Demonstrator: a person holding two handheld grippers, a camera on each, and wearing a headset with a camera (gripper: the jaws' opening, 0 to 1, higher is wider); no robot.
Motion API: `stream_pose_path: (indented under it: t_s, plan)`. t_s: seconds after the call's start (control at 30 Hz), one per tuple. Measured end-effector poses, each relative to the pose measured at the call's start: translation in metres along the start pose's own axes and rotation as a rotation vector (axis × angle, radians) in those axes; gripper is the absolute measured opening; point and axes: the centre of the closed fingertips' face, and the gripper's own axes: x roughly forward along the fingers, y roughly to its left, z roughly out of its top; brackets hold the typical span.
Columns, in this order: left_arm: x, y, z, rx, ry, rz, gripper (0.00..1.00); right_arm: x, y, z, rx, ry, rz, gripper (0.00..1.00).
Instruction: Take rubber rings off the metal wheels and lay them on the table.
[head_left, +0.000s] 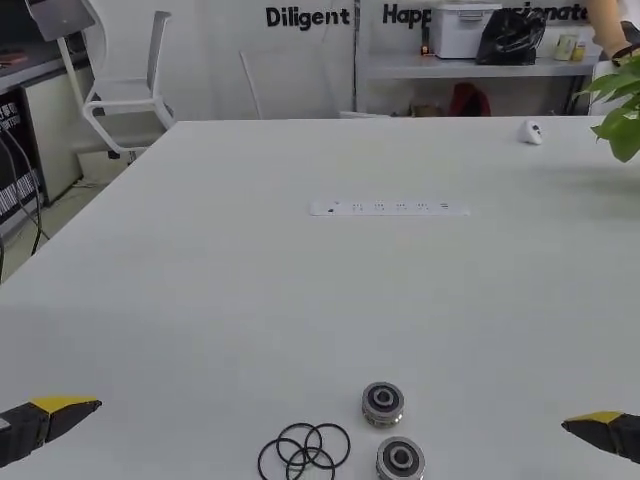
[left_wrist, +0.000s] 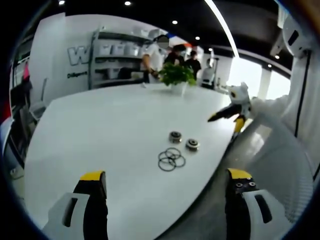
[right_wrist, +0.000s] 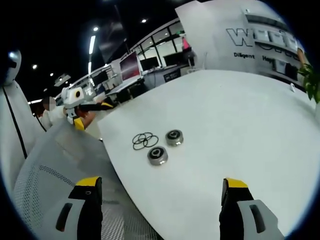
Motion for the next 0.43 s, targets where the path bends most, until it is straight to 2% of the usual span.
stream_pose_path:
  t_s: [0.43]
  plan:
    - [0.0014, -0.0034, -0.0033, -0.006, 0.008, -0.006, 1.0, 0.0011, 0.0036, -0.0055, 0.003, 0.019, 0.001, 0.99]
